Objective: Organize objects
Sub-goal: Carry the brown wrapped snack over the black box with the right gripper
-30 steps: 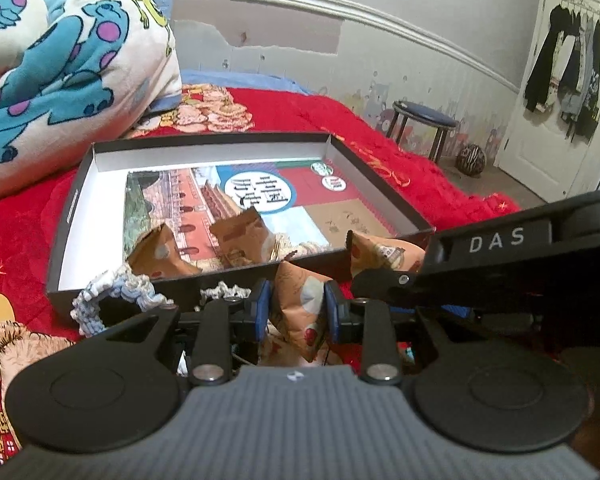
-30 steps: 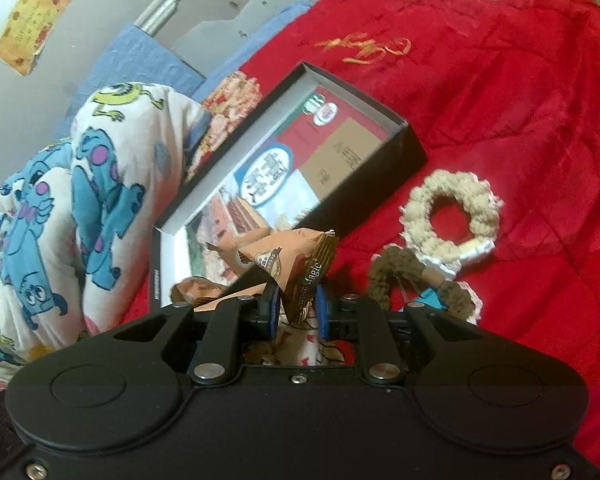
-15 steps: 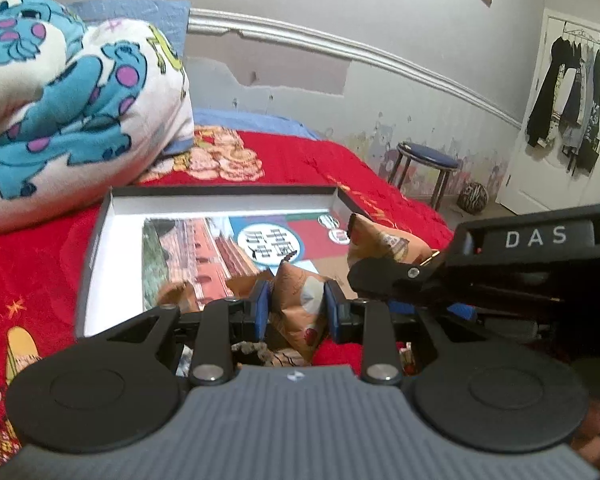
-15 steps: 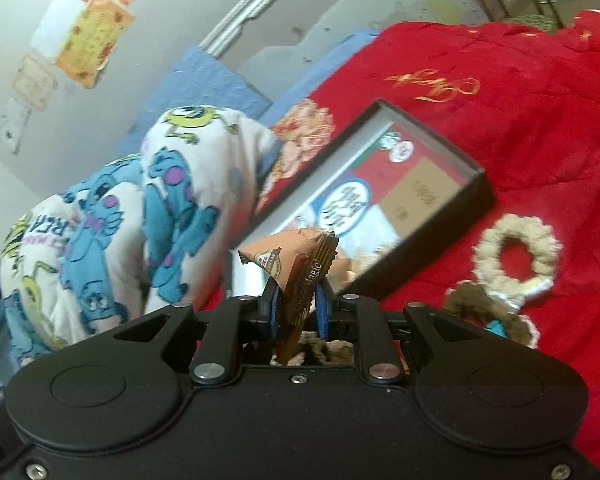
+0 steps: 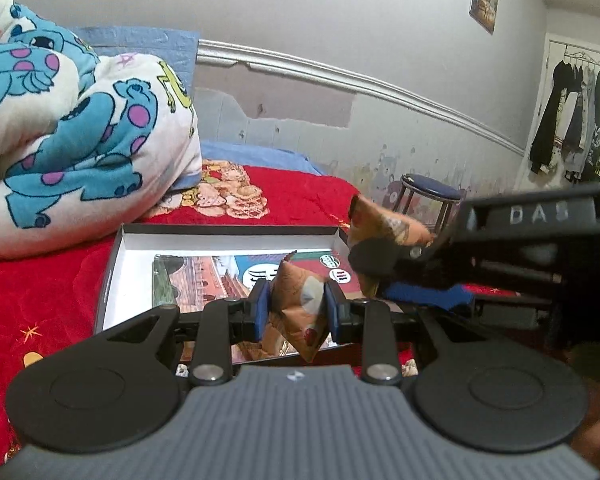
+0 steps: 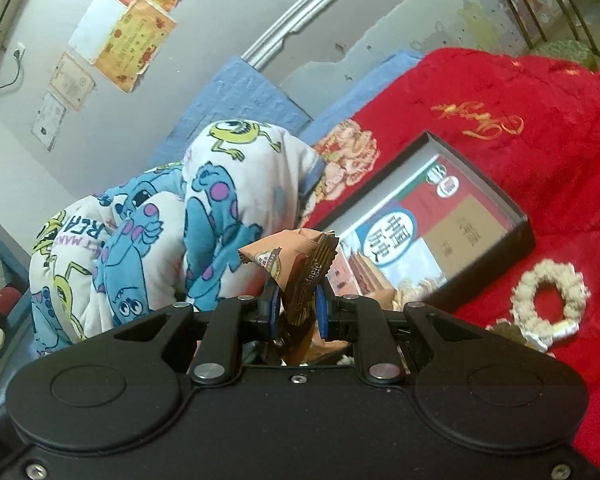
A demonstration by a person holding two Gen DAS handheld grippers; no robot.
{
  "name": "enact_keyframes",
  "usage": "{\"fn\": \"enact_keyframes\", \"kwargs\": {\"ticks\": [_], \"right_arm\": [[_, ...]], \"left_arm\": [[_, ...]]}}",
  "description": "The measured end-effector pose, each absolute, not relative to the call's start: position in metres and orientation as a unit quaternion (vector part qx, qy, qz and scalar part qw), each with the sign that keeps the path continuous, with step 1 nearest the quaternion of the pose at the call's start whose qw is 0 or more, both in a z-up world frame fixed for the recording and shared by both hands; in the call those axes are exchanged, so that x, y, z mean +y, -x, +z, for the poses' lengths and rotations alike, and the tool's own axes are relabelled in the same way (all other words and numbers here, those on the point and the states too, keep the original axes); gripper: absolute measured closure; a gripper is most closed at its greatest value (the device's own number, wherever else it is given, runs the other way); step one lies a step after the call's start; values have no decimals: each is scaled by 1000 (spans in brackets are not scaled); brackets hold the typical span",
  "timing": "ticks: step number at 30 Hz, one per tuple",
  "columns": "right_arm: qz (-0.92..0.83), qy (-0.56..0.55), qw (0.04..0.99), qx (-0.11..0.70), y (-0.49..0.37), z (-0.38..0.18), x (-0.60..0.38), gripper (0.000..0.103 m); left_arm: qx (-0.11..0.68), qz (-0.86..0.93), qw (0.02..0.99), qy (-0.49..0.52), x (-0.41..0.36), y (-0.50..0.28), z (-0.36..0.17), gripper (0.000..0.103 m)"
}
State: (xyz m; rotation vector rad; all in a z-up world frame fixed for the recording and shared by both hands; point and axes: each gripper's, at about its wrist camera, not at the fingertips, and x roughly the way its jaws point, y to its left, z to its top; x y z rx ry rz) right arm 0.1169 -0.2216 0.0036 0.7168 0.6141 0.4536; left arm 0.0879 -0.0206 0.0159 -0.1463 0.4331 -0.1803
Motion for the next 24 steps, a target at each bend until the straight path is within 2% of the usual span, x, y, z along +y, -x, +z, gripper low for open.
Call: {"fn": "enact_keyframes", "kwargs": {"ticks": [11,24], "right_arm": [[233,-327,877,264,-125,35,-229,85],[204,-318,890,255,-171,45,-273,85]], "left_arm": [[207,-79,971,86,-18,-85,23,70],[196,-56,975,88,-14,-100,32,70]]}}
